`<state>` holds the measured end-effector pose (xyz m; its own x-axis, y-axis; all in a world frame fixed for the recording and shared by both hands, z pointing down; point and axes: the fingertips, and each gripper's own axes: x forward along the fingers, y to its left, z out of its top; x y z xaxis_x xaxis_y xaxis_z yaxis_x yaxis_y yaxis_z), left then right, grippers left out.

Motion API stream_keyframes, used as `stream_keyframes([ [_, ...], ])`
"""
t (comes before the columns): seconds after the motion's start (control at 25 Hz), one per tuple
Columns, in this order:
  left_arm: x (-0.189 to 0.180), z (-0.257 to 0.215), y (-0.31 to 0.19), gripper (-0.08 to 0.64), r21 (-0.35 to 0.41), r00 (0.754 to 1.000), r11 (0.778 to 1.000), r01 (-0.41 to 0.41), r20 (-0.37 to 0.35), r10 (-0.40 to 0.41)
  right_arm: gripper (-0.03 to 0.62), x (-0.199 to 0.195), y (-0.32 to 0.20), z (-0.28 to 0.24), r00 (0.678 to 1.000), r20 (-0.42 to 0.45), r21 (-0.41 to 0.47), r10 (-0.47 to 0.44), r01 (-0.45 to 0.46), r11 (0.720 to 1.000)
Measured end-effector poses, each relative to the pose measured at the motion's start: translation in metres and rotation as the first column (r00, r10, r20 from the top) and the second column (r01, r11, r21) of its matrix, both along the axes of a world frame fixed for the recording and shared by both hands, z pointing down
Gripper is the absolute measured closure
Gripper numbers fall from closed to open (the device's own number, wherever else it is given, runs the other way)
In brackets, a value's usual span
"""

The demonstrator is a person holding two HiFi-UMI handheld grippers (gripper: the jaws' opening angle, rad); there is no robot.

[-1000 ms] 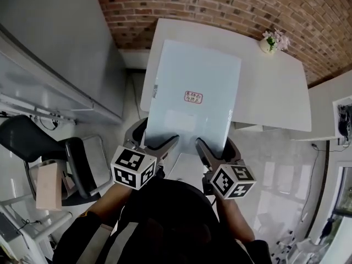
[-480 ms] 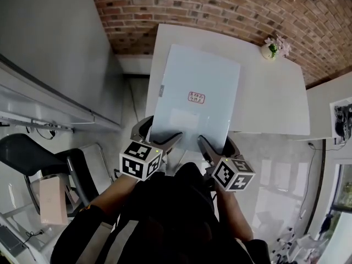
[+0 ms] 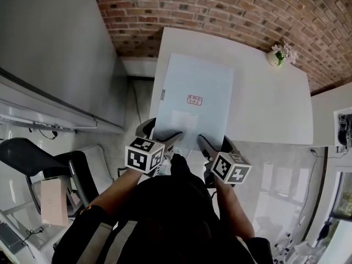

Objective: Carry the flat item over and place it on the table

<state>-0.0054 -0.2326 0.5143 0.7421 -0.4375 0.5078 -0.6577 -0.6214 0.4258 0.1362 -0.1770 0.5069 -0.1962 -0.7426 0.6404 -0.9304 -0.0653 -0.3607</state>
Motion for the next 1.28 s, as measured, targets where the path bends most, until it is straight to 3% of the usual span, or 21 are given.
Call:
stream_keyframes([
  [0.6,0.006,0.051,-0.066,0.107,-0.102,0.995,0.993,0.054,0.09,-0.045,0.167,0.009,-0.075,0.057,0.995,0.071,-0.121,-0.065,0.073,0.99],
  [1.28,0.0,0.089,-0.091,0.107,-0.186,0.99,0.98,0.064,0.134,-0.039,0.167,0.001,-0.103,0.098,0.99,0.123,-0.208,-0.064,0.088,0.974],
])
